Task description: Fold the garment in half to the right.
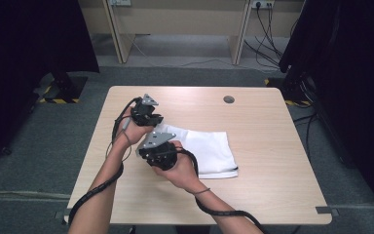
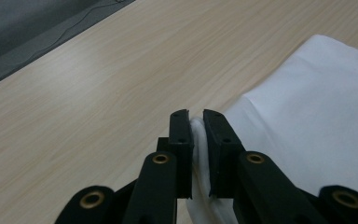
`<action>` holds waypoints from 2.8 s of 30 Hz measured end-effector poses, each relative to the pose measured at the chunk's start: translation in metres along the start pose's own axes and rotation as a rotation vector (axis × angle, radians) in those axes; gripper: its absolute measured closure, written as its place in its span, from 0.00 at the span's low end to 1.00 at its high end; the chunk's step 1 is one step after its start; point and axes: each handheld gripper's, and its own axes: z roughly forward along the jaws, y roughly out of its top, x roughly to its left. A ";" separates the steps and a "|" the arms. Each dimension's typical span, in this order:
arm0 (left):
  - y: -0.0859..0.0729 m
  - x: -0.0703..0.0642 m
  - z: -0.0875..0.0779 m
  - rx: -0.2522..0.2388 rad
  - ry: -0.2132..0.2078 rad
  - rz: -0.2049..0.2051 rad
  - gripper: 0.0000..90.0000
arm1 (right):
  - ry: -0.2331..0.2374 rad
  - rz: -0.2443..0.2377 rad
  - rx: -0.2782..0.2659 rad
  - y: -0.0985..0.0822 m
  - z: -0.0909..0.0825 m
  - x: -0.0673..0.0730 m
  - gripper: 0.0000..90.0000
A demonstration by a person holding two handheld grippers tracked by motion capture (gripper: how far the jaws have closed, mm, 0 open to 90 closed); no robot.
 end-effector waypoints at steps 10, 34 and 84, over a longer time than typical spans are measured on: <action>0.006 0.000 -0.004 0.000 0.008 0.008 0.90 | 0.000 0.004 -0.020 0.004 -0.004 -0.001 0.92; 0.016 0.005 -0.024 0.008 0.042 0.024 0.90 | 0.005 -0.001 -0.060 0.024 -0.012 0.003 0.92; 0.042 -0.010 -0.027 0.027 0.048 0.067 0.91 | -0.006 0.006 -0.105 0.027 -0.031 -0.003 0.92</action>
